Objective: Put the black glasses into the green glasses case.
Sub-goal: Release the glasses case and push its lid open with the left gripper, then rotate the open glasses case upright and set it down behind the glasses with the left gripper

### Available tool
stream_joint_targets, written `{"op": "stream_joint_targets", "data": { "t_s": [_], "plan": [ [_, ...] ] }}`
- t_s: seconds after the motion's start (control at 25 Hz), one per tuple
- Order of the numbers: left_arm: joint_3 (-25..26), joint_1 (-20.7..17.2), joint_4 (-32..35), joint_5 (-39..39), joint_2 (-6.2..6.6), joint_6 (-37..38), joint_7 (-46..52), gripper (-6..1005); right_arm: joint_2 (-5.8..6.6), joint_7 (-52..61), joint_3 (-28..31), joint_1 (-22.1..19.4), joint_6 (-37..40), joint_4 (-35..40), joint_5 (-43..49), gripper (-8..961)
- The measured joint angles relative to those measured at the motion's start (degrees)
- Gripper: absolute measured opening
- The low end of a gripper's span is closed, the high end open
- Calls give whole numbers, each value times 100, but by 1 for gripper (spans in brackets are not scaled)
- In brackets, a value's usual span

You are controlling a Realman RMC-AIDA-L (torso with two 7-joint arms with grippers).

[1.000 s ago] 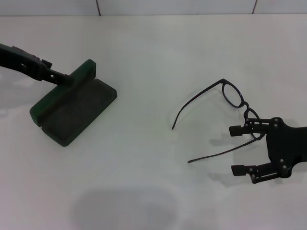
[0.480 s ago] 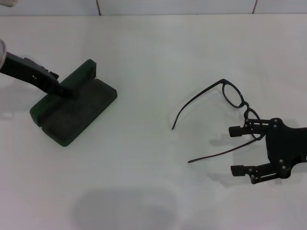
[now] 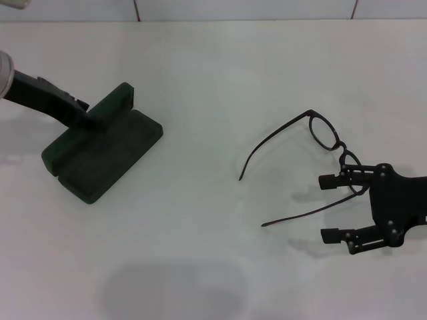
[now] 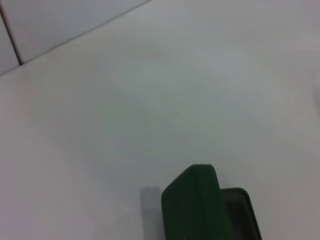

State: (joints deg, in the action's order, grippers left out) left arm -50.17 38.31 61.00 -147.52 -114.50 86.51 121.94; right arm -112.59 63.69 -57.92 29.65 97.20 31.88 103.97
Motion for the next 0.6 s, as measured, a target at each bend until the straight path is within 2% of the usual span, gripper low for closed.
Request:
{"op": "stream_joint_targets", "data": {
  "t_s": [0.24,0.6],
  "plan": [
    [-83,0,-30,-109,-6,-42,-63,476,0,26,0,11,0,8,0,871],
    [-89,6,9,-90,-12,-39,-170,298,0,30,1,7,-3,11,0,871]
  ]
}}
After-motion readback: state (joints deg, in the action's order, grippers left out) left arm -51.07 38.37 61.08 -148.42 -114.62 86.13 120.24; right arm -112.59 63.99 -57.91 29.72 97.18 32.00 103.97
